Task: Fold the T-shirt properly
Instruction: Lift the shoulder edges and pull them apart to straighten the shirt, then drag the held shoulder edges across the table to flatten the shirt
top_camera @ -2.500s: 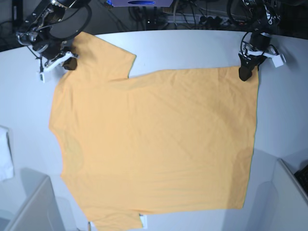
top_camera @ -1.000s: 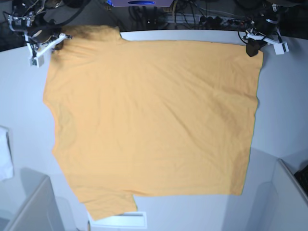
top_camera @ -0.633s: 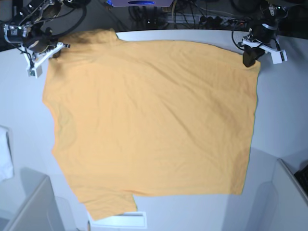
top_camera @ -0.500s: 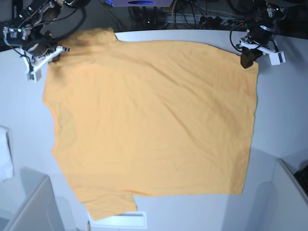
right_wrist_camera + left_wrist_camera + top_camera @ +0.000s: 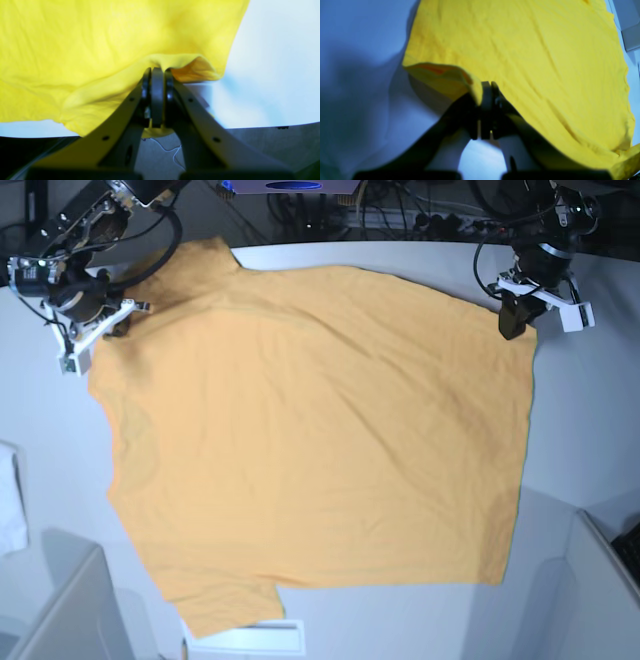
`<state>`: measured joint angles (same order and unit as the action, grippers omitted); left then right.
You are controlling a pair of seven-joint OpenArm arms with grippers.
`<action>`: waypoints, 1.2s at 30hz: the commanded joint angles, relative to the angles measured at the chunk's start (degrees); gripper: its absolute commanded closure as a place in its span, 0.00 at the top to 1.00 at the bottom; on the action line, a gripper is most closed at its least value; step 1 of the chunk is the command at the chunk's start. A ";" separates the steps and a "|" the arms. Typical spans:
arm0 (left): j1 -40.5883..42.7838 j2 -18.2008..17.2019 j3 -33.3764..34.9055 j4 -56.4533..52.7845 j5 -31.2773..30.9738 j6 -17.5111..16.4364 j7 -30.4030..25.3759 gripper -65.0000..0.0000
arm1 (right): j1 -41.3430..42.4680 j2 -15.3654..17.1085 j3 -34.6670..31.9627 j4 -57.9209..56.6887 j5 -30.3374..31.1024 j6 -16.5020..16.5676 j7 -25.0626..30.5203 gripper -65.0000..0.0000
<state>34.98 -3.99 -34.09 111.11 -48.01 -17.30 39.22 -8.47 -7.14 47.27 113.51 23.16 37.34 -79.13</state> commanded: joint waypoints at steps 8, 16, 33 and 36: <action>7.00 -0.27 -0.42 3.66 -0.91 -0.59 -1.02 0.00 | -3.44 0.32 1.92 1.43 0.62 -0.11 -0.87 0.00; 11.83 -0.01 -0.42 4.10 -1.09 -0.77 -1.11 0.00 | -5.20 0.32 2.01 1.52 2.82 0.24 -0.87 0.00; 7.44 -0.10 -0.60 3.66 -13.49 -3.05 -1.29 0.00 | -0.63 0.59 2.27 1.61 13.63 -0.20 -0.87 0.00; 5.77 -0.19 -0.60 3.57 -17.97 -2.79 -1.29 0.00 | 0.78 0.41 6.23 1.52 17.15 -2.40 -0.87 0.00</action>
<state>40.36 -3.84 -34.33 113.86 -64.60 -19.62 38.87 -8.10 -7.42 53.58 113.95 39.22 34.54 -80.90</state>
